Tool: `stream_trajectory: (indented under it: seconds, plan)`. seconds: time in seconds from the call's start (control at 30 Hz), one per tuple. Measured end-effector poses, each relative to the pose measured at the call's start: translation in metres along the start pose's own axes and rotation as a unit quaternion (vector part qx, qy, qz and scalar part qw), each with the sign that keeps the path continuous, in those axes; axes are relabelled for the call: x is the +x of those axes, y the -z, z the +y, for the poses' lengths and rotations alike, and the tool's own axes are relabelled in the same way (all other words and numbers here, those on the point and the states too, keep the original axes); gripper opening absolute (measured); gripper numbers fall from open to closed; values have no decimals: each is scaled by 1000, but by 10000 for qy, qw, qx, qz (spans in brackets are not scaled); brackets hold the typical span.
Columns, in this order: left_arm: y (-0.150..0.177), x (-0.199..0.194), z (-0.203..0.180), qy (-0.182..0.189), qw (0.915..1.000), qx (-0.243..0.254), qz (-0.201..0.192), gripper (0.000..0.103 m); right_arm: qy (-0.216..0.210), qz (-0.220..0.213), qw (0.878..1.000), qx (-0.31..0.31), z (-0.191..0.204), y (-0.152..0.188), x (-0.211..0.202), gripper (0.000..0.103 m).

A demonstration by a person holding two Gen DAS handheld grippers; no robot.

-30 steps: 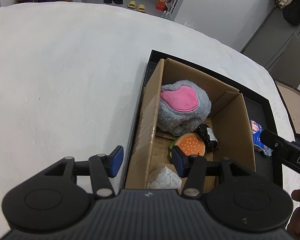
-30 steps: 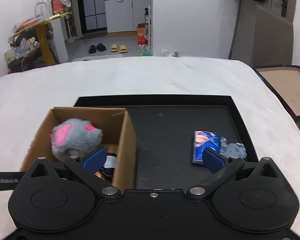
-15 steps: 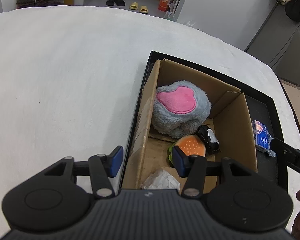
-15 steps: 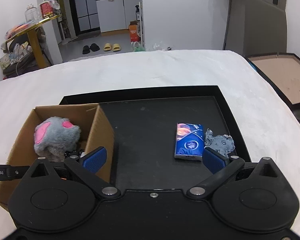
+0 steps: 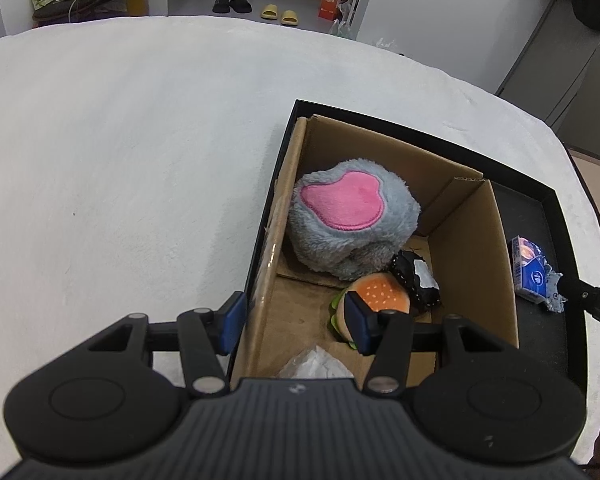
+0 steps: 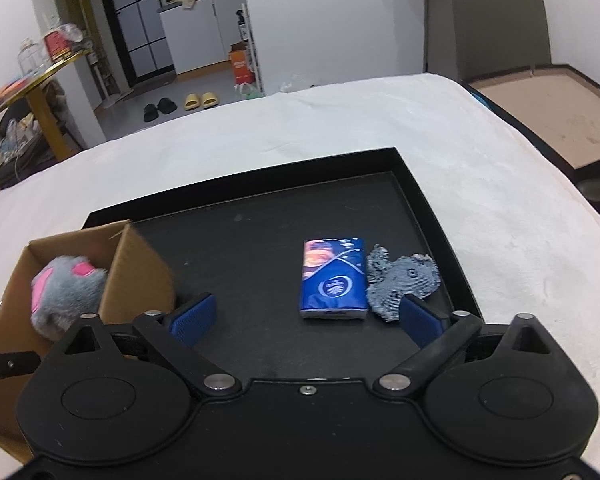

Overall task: Organize soft objects
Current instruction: 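Move the right gripper to the blue tissue pack and grasp it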

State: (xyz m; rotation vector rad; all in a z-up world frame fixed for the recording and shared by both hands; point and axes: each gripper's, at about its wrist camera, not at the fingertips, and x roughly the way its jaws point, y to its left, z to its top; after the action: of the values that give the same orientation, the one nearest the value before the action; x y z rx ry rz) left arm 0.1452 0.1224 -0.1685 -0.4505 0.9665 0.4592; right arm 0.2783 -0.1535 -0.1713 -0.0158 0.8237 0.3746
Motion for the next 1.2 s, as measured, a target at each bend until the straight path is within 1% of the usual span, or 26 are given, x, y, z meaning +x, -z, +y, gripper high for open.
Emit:
stream_trajectory:
  seconds: [0.03, 0.1, 0.13, 0.2, 0.3, 0.37, 0.63, 0.9, 0.97, 1.03, 1.07, 1.1, 1.2]
  plan:
    - [0, 0, -1, -23, 10000, 10, -2, 52, 4, 15, 10000, 36, -3, 0, 2, 91]
    - [-1, 1, -3, -59, 10000, 17, -4, 52, 5, 54, 9999, 96, -9, -1, 6, 83]
    - [-1, 1, -3, -73, 10000, 20, -7, 52, 11, 76, 9999, 121, -12, -1, 9, 82]
    - [-2, 2, -4, -103, 9999, 27, -4, 52, 25, 107, 9998, 157, -17, -1, 13, 74]
    - [-4, 4, -5, -147, 9999, 32, -1, 52, -22, 156, 9997, 204, -23, -2, 20, 67]
    - [-4, 5, -7, -174, 9998, 39, -2, 52, -28, 167, 9997, 193, -25, -2, 24, 66]
    - [-6, 6, -12, -229, 9996, 145, -16, 52, -19, 304, 9994, 188, -26, -3, 44, 65]
    - [-7, 7, -9, -178, 9997, 147, -31, 52, -29, 401, 9992, 18, -12, -2, 59, 65]
    - [-7, 7, -9, -173, 9997, 142, -35, 52, 23, 419, 9991, -68, -7, -2, 63, 65]
    - [-7, 7, -8, -169, 9998, 127, -48, 52, 102, 464, 9987, -170, -3, -1, 69, 61]
    - [-7, 7, -8, -169, 9998, 115, -49, 52, 133, 534, 9983, -215, -1, 0, 72, 55]
    - [-7, 6, -7, -163, 9998, 98, -50, 52, 161, 610, 9977, -245, 1, 1, 75, 53]
    - [-7, 6, -5, -140, 9999, 74, -57, 52, 208, 617, 9974, -314, 2, 5, 76, 52]
